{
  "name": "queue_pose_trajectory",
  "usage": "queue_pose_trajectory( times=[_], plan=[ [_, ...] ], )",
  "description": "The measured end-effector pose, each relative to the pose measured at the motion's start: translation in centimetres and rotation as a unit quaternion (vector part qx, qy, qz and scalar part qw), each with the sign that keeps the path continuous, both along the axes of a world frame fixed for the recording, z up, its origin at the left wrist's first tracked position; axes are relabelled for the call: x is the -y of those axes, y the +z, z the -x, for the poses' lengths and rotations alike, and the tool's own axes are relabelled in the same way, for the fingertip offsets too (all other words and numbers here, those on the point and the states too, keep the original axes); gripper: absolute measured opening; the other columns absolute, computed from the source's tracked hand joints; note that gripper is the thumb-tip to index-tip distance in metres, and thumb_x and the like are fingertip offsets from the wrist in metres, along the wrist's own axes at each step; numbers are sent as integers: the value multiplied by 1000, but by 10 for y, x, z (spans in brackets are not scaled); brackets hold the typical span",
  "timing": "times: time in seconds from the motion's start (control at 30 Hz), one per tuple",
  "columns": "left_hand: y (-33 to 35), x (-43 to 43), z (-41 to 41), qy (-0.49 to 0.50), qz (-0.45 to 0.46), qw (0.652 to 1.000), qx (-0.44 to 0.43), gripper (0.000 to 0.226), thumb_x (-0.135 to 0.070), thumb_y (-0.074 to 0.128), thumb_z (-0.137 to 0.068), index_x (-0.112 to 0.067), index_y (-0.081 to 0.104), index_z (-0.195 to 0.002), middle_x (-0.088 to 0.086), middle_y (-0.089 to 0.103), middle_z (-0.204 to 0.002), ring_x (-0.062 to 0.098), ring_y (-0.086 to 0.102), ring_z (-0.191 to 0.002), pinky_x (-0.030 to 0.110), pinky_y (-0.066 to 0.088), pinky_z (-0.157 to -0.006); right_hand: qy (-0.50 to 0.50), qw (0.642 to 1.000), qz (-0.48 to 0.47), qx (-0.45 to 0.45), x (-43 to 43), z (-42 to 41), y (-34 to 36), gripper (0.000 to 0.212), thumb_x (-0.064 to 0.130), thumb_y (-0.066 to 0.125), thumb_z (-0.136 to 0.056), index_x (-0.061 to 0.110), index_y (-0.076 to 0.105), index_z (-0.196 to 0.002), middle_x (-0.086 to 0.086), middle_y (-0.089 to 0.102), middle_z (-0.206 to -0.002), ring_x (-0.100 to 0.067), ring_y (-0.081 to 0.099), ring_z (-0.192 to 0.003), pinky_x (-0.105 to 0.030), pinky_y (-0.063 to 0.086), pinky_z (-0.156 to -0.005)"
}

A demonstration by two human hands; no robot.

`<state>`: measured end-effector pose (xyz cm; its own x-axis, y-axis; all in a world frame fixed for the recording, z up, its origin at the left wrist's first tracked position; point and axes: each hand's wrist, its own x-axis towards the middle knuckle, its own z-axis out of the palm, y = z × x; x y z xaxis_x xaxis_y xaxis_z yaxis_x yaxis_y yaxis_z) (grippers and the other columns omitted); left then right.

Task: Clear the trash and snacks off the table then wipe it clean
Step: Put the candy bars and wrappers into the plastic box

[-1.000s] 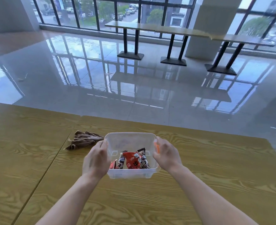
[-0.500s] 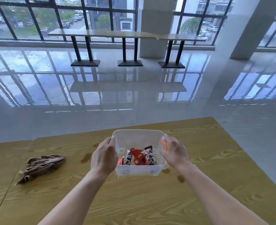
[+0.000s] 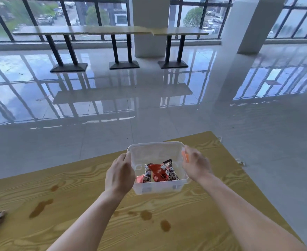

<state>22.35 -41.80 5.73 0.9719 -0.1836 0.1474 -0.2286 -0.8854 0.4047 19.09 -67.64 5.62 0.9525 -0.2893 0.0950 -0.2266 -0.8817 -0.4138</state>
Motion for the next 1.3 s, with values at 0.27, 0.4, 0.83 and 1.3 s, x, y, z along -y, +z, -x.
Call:
queue_pose_trajectory(
  times=[0.27,0.4,0.83,1.3],
  plan=[
    [-17,77,-47,-2,6,1000,-9,49,-2,47,-82,-12,48,-130,4,61,-112,27,56,-99,37,45,-66,1,1000,-6,-14,74,-49,-10,33,17,48,-99,12,49,-132,-12,64,-111,-32,63,-95,-38,48,-72],
    [-24,107,-67,-3,4,1000,-19,52,-2,46,-83,-12,45,-134,3,60,-112,25,55,-96,35,43,-64,9,1000,-17,-22,102,-77,-16,33,12,53,-95,10,50,-128,-11,64,-106,-32,61,-91,-36,44,-72],
    [-51,146,-101,-2,-4,999,-36,48,-7,52,-86,-8,44,-134,3,59,-113,21,54,-96,27,37,-65,19,999,-12,-25,136,-125,-46,26,8,45,-99,7,50,-124,-10,64,-95,-28,60,-84,-36,45,-69],
    [-36,133,-101,-34,3,999,-35,59,-32,56,-90,-19,34,-143,5,50,-122,25,51,-111,36,51,-84,7,996,-10,-90,128,-118,-34,66,20,62,-91,11,31,-148,-14,44,-143,-33,45,-127,-40,40,-102]
  ],
)
